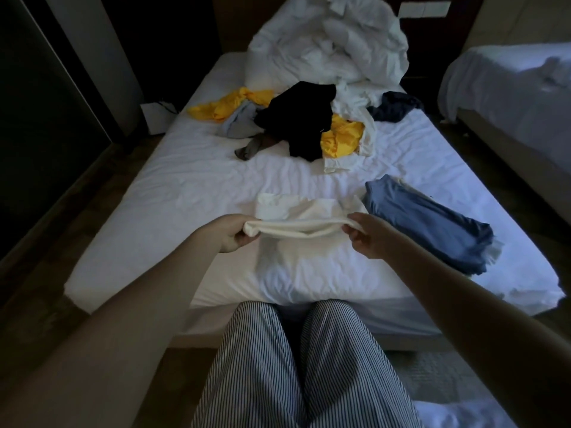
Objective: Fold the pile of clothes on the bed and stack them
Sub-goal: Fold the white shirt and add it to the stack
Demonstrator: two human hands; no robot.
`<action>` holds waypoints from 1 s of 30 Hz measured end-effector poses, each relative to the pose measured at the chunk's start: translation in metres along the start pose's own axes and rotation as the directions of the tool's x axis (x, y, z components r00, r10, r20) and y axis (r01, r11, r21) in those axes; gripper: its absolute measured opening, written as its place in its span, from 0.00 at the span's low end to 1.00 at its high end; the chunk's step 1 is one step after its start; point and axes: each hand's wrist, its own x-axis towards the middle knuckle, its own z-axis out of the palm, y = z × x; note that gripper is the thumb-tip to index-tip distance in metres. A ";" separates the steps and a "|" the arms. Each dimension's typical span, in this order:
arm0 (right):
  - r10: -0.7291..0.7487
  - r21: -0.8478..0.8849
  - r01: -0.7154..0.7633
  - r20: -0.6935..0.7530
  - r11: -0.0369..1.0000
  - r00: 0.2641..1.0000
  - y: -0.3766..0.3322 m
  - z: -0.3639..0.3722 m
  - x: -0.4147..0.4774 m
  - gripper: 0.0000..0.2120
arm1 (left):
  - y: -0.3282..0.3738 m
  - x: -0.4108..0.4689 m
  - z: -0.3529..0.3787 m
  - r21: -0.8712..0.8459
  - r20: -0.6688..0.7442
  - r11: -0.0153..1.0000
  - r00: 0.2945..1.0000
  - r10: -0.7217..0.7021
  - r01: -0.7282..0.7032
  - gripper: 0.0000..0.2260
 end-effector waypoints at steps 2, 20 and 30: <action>-0.018 0.094 0.017 0.017 0.995 1.000 -0.011 0.007 0.007 0.11 | 0.010 0.002 0.007 -0.173 0.004 0.985 1.000 0.026 -0.025 0.09; -0.246 -0.095 0.235 -0.128 0.967 0.961 -0.035 0.039 0.136 0.19 | 0.027 0.153 0.038 0.046 -0.347 0.998 0.937 -0.034 0.053 0.14; -0.371 -0.914 0.262 0.369 -0.309 0.852 0.030 0.047 0.181 0.37 | -0.043 0.177 0.068 0.965 0.256 -0.039 0.906 0.337 -0.258 0.23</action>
